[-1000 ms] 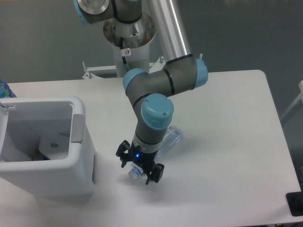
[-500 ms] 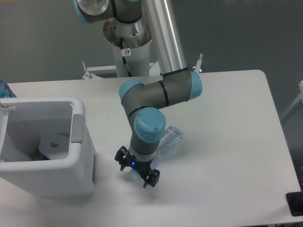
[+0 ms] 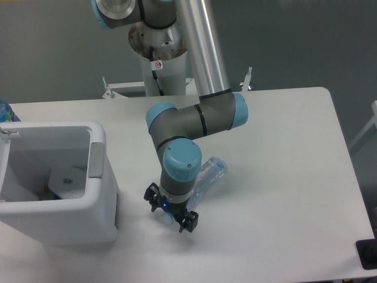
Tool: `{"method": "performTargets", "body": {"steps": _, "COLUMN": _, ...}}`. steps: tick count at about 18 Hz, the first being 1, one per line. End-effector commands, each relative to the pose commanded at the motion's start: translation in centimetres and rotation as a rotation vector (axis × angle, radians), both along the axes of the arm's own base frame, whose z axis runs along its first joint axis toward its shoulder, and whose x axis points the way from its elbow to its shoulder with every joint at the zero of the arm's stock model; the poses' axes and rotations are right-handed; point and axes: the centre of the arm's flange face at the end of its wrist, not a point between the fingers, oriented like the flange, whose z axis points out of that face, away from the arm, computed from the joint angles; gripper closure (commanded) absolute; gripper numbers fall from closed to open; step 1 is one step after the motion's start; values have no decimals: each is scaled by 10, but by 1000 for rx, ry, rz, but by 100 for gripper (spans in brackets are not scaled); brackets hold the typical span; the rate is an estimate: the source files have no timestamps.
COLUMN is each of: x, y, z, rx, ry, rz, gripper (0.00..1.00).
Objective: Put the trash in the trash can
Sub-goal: 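Lower the gripper around the bottle cap end and close on it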
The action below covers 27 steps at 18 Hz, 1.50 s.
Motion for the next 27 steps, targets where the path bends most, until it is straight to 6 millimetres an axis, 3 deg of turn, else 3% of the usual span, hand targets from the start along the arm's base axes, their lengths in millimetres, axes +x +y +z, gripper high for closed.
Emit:
{"method": "performTargets", "body": {"steps": 9, "x": 0, "y": 2, "z": -2, "rx": -3, "ry": -1, "rz": 0, "gripper": 15}}
{"method": "performTargets", "body": {"steps": 13, "x": -2, "y": 0, "z": -3, "rx": -12, "ry": 6, "rz": 3, "gripper": 34}}
{"method": "performTargets", "body": {"steps": 16, "x": 0, "y": 2, "z": -4, "rx": -27, "ry": 25, "rz": -3, "gripper": 39}}
{"method": "performTargets", "body": {"steps": 20, "x": 0, "y": 3, "z": -1, "rx": -26, "ry": 29, "rz": 0, "gripper": 57}}
{"method": "performTargets", "body": {"steps": 27, "x": 0, "y": 3, "z": -2, "rx": -28, "ry": 29, "rz": 1, "gripper": 62}}
